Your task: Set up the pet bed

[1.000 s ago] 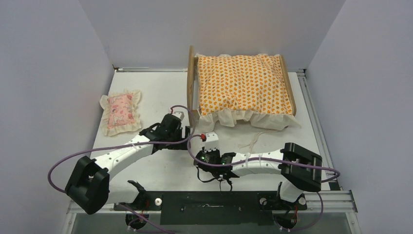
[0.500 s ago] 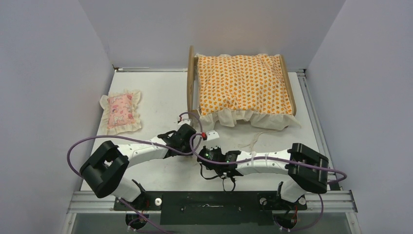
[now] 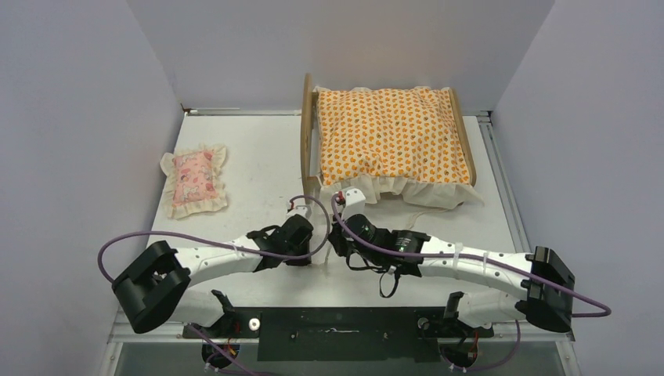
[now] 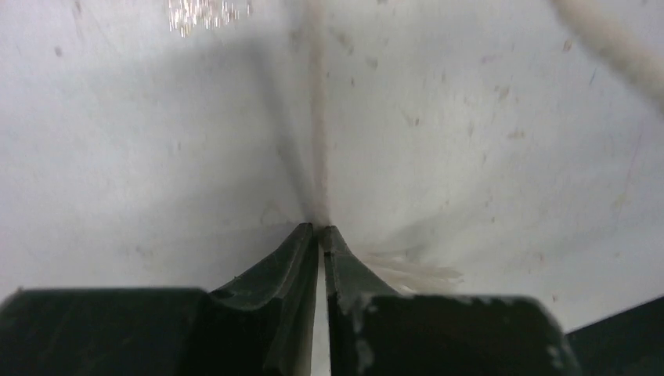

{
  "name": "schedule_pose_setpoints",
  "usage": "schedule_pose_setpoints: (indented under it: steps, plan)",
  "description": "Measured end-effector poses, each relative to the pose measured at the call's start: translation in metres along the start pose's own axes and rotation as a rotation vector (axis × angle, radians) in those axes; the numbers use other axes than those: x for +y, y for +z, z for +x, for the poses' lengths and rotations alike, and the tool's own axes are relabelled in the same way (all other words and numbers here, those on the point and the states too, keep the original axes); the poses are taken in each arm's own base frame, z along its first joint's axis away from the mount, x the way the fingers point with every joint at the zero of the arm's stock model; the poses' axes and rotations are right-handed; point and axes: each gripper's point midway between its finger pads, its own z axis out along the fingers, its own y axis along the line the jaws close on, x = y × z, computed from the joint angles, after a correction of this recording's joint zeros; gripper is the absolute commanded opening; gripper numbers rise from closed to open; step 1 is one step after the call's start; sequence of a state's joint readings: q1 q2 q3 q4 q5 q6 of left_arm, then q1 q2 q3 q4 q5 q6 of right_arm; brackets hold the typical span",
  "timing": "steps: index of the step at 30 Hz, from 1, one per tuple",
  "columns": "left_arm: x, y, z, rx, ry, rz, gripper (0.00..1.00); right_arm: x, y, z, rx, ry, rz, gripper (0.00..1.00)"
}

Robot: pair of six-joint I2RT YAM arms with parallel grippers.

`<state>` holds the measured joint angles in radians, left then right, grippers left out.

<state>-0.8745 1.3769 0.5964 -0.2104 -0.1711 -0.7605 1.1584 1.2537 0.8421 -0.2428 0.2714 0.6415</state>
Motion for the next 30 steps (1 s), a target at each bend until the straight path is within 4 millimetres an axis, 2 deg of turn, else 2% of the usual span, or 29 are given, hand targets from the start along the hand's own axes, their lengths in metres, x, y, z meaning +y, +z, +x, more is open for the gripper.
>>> schedule_pose_setpoints:
  steps: [1, 3, 5, 8, 11, 14, 17, 21, 26, 28, 30]
  plan:
    - [0.000, -0.005, 0.008, 0.022, -0.001, 0.010, 0.25, 0.002, -0.001, -0.006, -0.010, 0.004, -0.015, 0.05]
    - [0.007, -0.016, 0.019, 0.050, 0.002, 0.003, 0.36, 0.006, 0.000, -0.012, -0.021, 0.005, -0.039, 0.05]
    - [0.016, -0.028, 0.021, 0.059, -0.007, -0.019, 0.45, 0.009, 0.003, -0.012, -0.018, 0.004, -0.057, 0.05]
    - [0.027, -0.045, 0.009, 0.028, -0.039, -0.036, 0.50, 0.017, 0.013, -0.012, -0.003, 0.006, -0.083, 0.05]
    - [0.038, -0.061, -0.014, -0.031, -0.092, -0.054, 0.56, 0.030, 0.026, -0.015, 0.011, 0.008, -0.113, 0.05]
    - [0.049, -0.080, -0.040, -0.109, -0.140, -0.067, 0.59, 0.047, 0.037, -0.026, -0.002, 0.022, -0.155, 0.05]
    - [0.057, -0.100, -0.061, -0.198, -0.163, -0.078, 0.59, 0.063, 0.046, -0.046, -0.048, 0.067, -0.190, 0.05]
    - [0.066, -0.116, -0.071, -0.259, -0.168, -0.101, 0.60, 0.075, 0.059, -0.067, -0.114, 0.167, -0.216, 0.05]
    - [0.078, -0.117, -0.065, -0.244, -0.154, -0.151, 0.60, 0.069, 0.084, -0.061, -0.109, 0.288, -0.190, 0.05]
    - [0.079, -0.117, -0.065, -0.242, -0.153, -0.156, 0.60, 0.063, 0.094, -0.050, -0.082, 0.299, -0.162, 0.06]
    - [0.080, -0.116, -0.063, -0.239, -0.152, -0.158, 0.60, 0.054, 0.103, -0.035, -0.047, 0.297, -0.128, 0.12]
